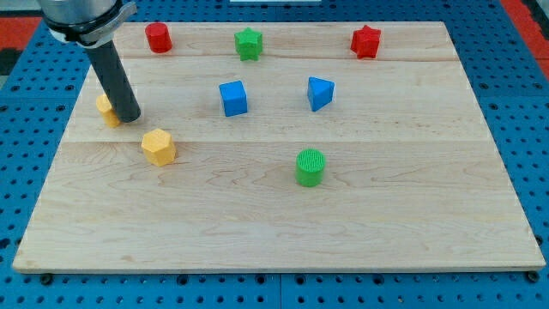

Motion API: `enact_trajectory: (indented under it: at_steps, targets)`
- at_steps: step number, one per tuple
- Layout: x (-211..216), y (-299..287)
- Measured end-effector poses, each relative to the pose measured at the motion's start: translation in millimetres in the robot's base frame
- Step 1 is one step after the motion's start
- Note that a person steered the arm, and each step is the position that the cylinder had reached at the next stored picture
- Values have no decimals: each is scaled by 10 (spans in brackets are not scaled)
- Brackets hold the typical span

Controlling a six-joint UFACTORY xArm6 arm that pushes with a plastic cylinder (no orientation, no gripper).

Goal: Move blue cube to the top of green circle

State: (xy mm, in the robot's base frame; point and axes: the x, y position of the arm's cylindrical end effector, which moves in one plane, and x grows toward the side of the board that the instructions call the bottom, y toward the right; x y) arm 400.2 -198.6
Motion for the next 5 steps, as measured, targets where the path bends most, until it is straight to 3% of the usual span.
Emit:
enact_trajectory:
  at_steps: [3, 5]
  targets:
    - [-390, 1782]
    - [-419, 1567]
